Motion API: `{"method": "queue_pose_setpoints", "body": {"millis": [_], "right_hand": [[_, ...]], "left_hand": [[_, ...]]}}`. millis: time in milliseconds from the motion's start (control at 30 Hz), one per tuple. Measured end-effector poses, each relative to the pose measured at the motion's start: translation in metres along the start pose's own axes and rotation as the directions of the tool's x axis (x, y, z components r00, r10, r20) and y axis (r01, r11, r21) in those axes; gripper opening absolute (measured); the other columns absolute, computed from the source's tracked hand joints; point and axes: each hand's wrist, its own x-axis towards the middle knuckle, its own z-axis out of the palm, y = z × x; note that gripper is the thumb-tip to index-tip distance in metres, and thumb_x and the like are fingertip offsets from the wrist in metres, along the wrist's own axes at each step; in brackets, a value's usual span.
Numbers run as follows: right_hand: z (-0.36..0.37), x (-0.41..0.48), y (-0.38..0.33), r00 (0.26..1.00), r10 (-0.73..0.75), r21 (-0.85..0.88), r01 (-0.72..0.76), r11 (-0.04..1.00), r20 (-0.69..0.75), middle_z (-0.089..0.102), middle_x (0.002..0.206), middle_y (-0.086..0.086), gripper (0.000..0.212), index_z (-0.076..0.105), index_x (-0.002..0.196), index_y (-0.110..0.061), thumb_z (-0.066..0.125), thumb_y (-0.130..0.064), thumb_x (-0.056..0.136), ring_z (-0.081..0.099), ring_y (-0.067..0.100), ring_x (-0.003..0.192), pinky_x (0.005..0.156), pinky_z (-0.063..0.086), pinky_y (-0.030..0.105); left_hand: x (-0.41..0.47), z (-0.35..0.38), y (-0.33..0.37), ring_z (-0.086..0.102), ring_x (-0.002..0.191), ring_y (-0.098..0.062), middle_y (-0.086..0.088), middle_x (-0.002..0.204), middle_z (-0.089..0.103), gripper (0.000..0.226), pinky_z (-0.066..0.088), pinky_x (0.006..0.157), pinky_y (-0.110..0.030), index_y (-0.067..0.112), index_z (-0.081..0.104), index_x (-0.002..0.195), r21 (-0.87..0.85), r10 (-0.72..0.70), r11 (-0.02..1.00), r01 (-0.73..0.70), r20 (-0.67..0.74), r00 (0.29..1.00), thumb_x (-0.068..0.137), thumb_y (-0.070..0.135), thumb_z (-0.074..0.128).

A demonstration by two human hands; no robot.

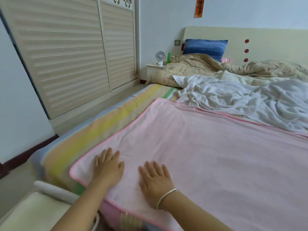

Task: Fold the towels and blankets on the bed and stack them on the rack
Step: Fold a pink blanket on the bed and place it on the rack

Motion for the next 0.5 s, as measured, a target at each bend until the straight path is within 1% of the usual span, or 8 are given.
{"method": "queue_pose_setpoints", "body": {"millis": [33, 100, 167, 233, 333, 400, 433, 500], "right_hand": [[0.004, -0.012, -0.007, 1.0, -0.001, -0.036, 0.0, 0.999, -0.03, 0.032, 0.155, 0.006, 0.08, 0.039, 0.147, -0.026, 0.005, -0.052, 0.08, 0.029, 0.032, 0.143, 0.115, 0.014, 0.051], [0.013, -0.029, -0.02, 0.996, 0.034, -0.057, -0.039, 0.998, -0.087, 0.065, 0.126, 0.0, 0.059, 0.069, 0.12, -0.029, 0.031, -0.049, 0.08, 0.064, 0.024, 0.113, 0.092, 0.05, 0.045], [0.019, -0.043, -0.029, 0.994, 0.042, -0.079, -0.05, 0.996, -0.104, 0.071, 0.114, -0.003, 0.055, 0.074, 0.108, -0.03, 0.037, -0.05, 0.074, 0.069, 0.019, 0.101, 0.077, 0.057, 0.043], [0.023, -0.055, -0.033, 0.995, 0.051, -0.06, -0.056, 0.997, -0.087, 0.071, 0.112, -0.004, 0.056, 0.075, 0.106, -0.031, 0.037, -0.052, 0.07, 0.07, 0.018, 0.1, 0.077, 0.057, 0.04], [0.018, -0.069, -0.035, 0.992, 0.081, -0.022, -0.083, 0.996, -0.102, 0.066, 0.124, -0.001, 0.066, 0.07, 0.115, -0.032, 0.031, -0.052, 0.067, 0.065, 0.022, 0.111, 0.088, 0.053, 0.041], [0.014, -0.075, -0.034, 0.991, 0.027, 0.017, -0.025, 1.0, -0.13, 0.036, 0.153, 0.004, 0.087, 0.045, 0.142, -0.027, 0.013, -0.051, 0.065, 0.034, 0.026, 0.141, 0.114, 0.025, 0.045], [0.011, -0.078, -0.035, 0.996, 0.033, 0.069, -0.027, 0.997, -0.087, 0.018, 0.16, 0.003, 0.096, 0.031, 0.149, -0.026, 0.004, -0.053, 0.061, 0.015, 0.024, 0.148, 0.119, 0.01, 0.041], [0.007, -0.091, -0.037, 0.995, 0.072, 0.124, -0.063, 0.99, -0.066, 0.008, 0.162, 0.001, 0.105, 0.024, 0.151, -0.025, -0.001, -0.055, 0.054, 0.004, 0.022, 0.149, 0.119, 0.003, 0.035]], "left_hand": [[-0.006, -0.001, -0.006, -0.008, 0.15, -0.025, -0.004, 0.164, -0.005, 0.067, -0.001, 0.121, -0.048, 0.028, 0.011, 0.156, -0.039, -0.032, 0.999, 0.032, 0.005, 0.999, 0.098, 0.056, 0.029], [-0.013, -0.002, -0.022, -0.012, 0.149, -0.03, -0.007, 0.163, -0.01, 0.096, -0.001, 0.119, -0.053, 0.027, 0.006, 0.156, -0.15, -0.15, 0.977, 0.153, 0.035, 0.988, 0.082, 0.078, 0.04], [-0.014, -0.003, -0.035, -0.012, 0.148, -0.037, -0.012, 0.162, -0.014, 0.142, 0.002, 0.117, -0.059, 0.024, -0.001, 0.156, -0.294, -0.265, 0.913, 0.282, 0.097, 0.959, 0.045, 0.101, 0.043], [-0.016, -0.005, -0.046, -0.018, 0.145, -0.041, -0.019, 0.159, -0.018, 0.157, -0.003, 0.116, -0.062, 0.021, -0.008, 0.155, -0.29, -0.316, 0.893, 0.346, 0.146, 0.938, 0.032, 0.104, 0.046], [-0.024, -0.013, -0.051, -0.002, 0.147, -0.042, -0.024, 0.159, -0.003, 0.145, 0.005, 0.117, -0.057, 0.02, -0.002, 0.155, -0.209, -0.327, 0.915, 0.346, 0.122, 0.937, 0.046, 0.097, 0.054], [-0.028, -0.015, -0.051, 0.024, 0.139, -0.039, -0.021, 0.151, 0.024, 0.123, 0.025, 0.113, -0.05, 0.019, 0.022, 0.151, -0.198, -0.328, 0.925, 0.324, 0.013, 0.945, 0.056, 0.088, 0.061], [-0.028, -0.015, -0.053, 0.033, 0.133, -0.037, -0.019, 0.144, 0.033, 0.105, 0.033, 0.109, -0.047, 0.018, 0.034, 0.145, -0.244, -0.341, 0.916, 0.318, -0.055, 0.939, 0.064, 0.078, 0.066], [-0.032, -0.016, -0.056, 0.041, 0.124, -0.036, -0.017, 0.136, 0.041, 0.068, 0.04, 0.101, -0.045, 0.017, 0.047, 0.136, -0.373, -0.364, 0.88, 0.293, -0.135, 0.922, 0.08, 0.051, 0.068]]}}
